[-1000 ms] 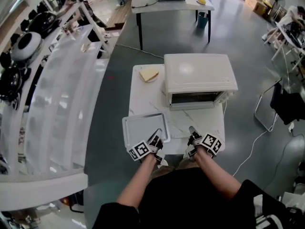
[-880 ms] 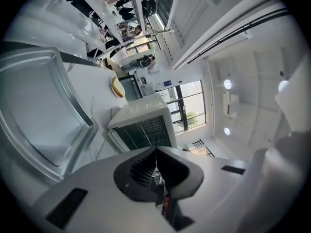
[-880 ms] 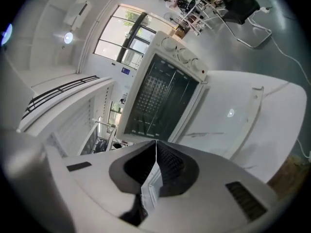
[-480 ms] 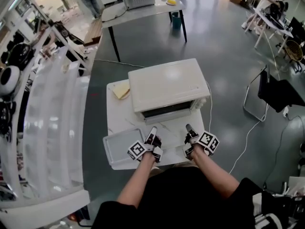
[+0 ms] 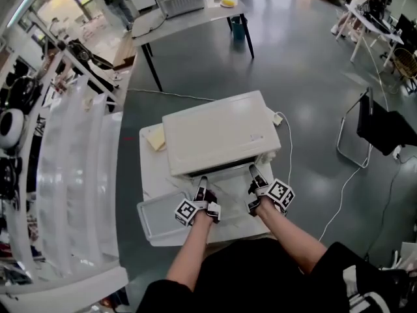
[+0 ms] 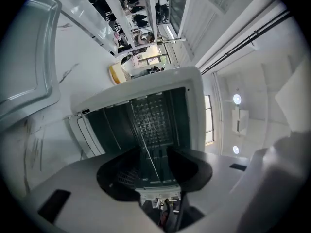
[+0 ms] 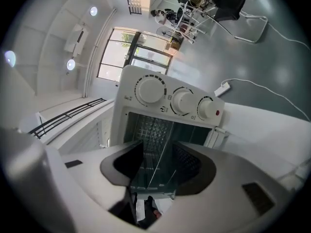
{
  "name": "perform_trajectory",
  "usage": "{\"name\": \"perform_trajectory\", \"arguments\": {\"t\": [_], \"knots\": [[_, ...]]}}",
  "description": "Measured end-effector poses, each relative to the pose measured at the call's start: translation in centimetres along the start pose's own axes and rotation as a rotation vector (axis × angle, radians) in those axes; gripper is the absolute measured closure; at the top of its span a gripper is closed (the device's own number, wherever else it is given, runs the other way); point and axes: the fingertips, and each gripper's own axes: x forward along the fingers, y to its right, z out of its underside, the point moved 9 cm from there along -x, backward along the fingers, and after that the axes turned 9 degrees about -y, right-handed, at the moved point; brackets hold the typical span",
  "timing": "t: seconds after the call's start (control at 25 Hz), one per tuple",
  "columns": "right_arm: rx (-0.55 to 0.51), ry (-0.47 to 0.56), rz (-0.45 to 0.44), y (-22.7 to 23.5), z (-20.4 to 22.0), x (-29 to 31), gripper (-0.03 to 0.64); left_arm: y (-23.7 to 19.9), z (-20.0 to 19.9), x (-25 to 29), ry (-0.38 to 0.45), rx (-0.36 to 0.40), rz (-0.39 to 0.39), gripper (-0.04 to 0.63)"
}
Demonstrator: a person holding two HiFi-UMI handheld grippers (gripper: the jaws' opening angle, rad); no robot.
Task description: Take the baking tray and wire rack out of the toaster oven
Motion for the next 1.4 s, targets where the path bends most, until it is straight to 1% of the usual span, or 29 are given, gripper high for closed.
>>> {"name": "perform_trajectory", "arguments": {"t": [0.16,0.28,0.4,0.6,0.76,0.88,0.92,1.04,1.12,1.2,1.32,1.4], "knots": [[0.044,0.001,-0.012,1.5,-2.0,1.9,0.422,-1.6,0.7,2.4,0.064,-0.020,-0.044,0.407],[0.040,0.011,-0.002,2.2,-3.0,3.5,0.416,-1.8,0.5,3.7,0.093,-0.020,-0.077,0.399],[0.045,0.028,-0.010,2.9,-3.5,5.3,0.409,-2.2,-0.3,4.7,0.128,-0.015,-0.072,0.384],[0.049,0.034,-0.022,3.5,-3.6,8.6,0.405,-3.1,-2.8,6.4,0.192,-0.036,-0.076,0.380],[0.065,0.045,-0.026,4.2,-3.9,10.2,0.408,-3.8,-3.8,8.0,0.205,-0.054,-0.044,0.382],[0.088,0.040,-0.027,4.4,-3.9,10.8,0.425,-4.3,-4.0,8.3,0.203,-0.070,-0.051,0.385],[0.095,0.037,-0.030,4.4,-3.9,10.9,0.436,-4.5,-3.9,8.3,0.208,-0.080,-0.046,0.392],[0.109,0.041,-0.047,4.1,-3.8,11.1,0.471,-5.0,-3.9,8.4,0.232,-0.103,0.000,0.454],[0.111,0.042,-0.045,4.0,-3.8,11.0,0.493,-4.8,-3.9,8.4,0.249,-0.089,0.014,0.483],[0.095,0.034,-0.035,4.0,-4.0,11.0,0.533,-4.5,-3.9,8.4,0.259,-0.076,0.010,0.530],[0.079,0.025,-0.028,3.9,-4.1,11.1,0.572,-4.1,-4.1,8.7,0.277,-0.079,0.019,0.565],[0.081,0.024,-0.023,3.8,-4.0,11.0,0.578,-4.0,-4.0,8.5,0.287,-0.091,0.023,0.568]]}}
